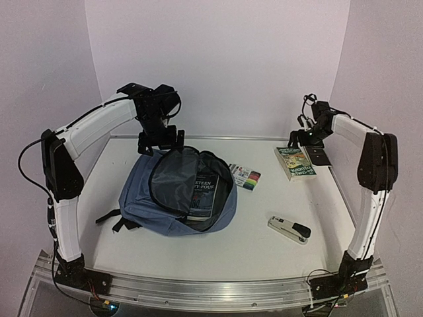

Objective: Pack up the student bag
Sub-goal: Adjust the book at the center of the board.

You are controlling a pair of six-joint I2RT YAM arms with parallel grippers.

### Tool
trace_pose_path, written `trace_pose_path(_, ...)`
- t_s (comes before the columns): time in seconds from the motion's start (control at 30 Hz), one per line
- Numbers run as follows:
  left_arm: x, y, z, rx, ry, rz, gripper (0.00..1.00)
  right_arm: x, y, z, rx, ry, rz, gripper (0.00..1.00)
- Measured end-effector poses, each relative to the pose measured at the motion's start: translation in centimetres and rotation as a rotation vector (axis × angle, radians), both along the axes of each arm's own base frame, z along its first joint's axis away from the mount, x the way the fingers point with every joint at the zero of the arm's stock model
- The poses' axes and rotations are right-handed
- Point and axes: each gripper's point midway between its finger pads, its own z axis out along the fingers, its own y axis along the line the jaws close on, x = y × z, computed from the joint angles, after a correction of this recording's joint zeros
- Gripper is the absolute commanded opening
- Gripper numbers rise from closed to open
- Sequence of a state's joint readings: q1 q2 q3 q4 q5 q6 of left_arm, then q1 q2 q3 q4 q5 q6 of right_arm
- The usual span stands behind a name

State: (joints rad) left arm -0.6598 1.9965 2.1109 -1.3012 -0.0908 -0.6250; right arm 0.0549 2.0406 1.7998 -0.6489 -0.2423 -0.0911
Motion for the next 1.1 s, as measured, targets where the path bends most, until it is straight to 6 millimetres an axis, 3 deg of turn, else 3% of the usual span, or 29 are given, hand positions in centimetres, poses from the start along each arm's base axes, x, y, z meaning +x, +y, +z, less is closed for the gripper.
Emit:
trace_pose_path(0.27,0.0,0.0,0.0,-0.001,0.002,-0.001,1.0,1.8,-1.3,-6.7,-0.06,0.124,0.045,0.98)
trace_pose_path(0.5,-0.2,-0.3,0.0,-0.015,0.011,-0.012,1.0,2.8,-4.1,-9.8,-0.104,0.163,0.04,0.98)
trace_pose_path(0.67,-0.3,-0.5,0.1,-0.022,0.012,-0.019,1.0,2.6,-4.7,-11.3,-0.091,0.19,0.056,0.98)
trace_pose_path(0.9,-0.1,-0.7,0.9,-0.037,-0.005,-0.032,1.0,1.9,-2.6,-11.6,-0.054,0.186,0.169,0.95)
trace_pose_path(1.1,0.0,-0.8,1.1,-0.041,-0.011,-0.037,1.0,-0.3,1.9,-11.6,-0.087,0.207,0.292,0.97)
